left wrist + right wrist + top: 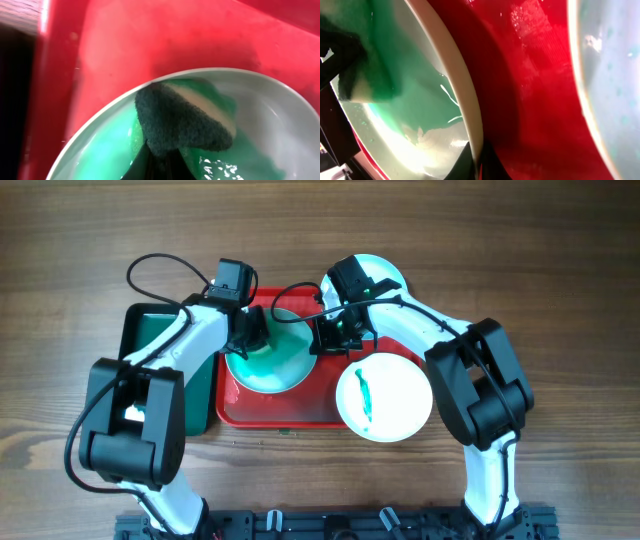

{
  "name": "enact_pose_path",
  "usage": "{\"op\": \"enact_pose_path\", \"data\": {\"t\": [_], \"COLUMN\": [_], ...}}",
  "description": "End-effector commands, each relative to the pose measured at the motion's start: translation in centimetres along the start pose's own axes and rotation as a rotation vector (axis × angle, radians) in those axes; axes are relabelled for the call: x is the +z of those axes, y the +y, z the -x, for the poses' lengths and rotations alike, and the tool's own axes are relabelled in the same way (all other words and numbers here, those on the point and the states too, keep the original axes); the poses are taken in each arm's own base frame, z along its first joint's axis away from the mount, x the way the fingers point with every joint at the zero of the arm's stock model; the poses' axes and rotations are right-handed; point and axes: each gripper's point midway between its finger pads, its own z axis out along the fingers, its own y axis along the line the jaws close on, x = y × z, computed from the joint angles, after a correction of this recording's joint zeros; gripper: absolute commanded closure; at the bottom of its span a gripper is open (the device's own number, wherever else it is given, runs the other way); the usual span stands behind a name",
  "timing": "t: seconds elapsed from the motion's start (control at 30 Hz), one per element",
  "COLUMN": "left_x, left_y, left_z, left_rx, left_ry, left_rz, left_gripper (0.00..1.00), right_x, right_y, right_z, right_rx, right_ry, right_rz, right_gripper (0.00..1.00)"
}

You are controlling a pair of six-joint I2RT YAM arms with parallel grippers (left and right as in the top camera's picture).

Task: Clean dirty plates on tray and stack at the side
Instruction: 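Scrub the plate surface with the sponge while the right gripper holds the rim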

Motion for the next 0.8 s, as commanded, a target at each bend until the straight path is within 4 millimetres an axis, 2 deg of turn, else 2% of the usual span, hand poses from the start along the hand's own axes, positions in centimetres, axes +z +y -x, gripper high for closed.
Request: {"op": "enact_pose_path", "data": {"t": [0.0, 0.1, 0.13, 0.23, 0.3, 0.4, 0.43, 0.5, 0.57, 0.67, 0.77], "left_x": [0.1, -1.9, -2.3, -2.2, -0.8, 1.1, 1.3, 1.4, 0.7, -0.7, -2.0], "left_y": [-5.2, -8.8, -9.5, -9.5, -7.4, -2.2, -1.0, 3.1, 6.0, 7.1, 6.6], "left_z": [-4.8, -6.9, -7.3, -7.4, -6.1, -3.1, -2.5, -0.8, 0.4, 1.0, 0.9], "left_rx": [0.152, 0.239, 0.261, 0.267, 0.201, 0.079, 0.056, -0.003, -0.01, -0.002, 0.013], "left_ry": [0.221, 0.298, 0.311, 0.309, 0.265, 0.15, 0.126, 0.038, -0.027, -0.031, 0.009], "left_rz": [-0.347, -0.578, -0.619, -0.608, -0.463, -0.178, -0.12, 0.088, 0.256, 0.346, 0.361], "left_gripper": [0.96, 0.96, 0.96, 0.96, 0.96, 0.96, 0.96, 0.96, 0.96, 0.96, 0.96], "right_x": [1.0, 1.0, 1.0, 1.0, 1.0, 1.0, 1.0, 1.0, 1.0, 1.0, 1.1], "right_y": [-0.9, -0.9, -0.9, -0.9, -0.9, -0.9, -0.9, -0.9, -0.9, -0.9, -0.8], "right_z": [-1.7, -1.6, -1.6, -1.6, -1.7, -1.6, -1.6, -1.6, -1.6, -1.6, -1.5], "right_rx": [-0.017, -0.019, -0.019, -0.019, -0.019, -0.019, -0.019, -0.019, -0.019, -0.018, -0.021], "right_ry": [0.057, 0.054, 0.054, 0.055, 0.055, 0.055, 0.055, 0.055, 0.054, 0.053, 0.048], "right_rz": [-0.007, -0.006, -0.006, -0.006, -0.007, -0.007, -0.007, -0.006, -0.006, -0.006, -0.004], "right_gripper": [0.96, 0.96, 0.96, 0.96, 0.96, 0.96, 0.96, 0.96, 0.96, 0.96, 0.96]}}
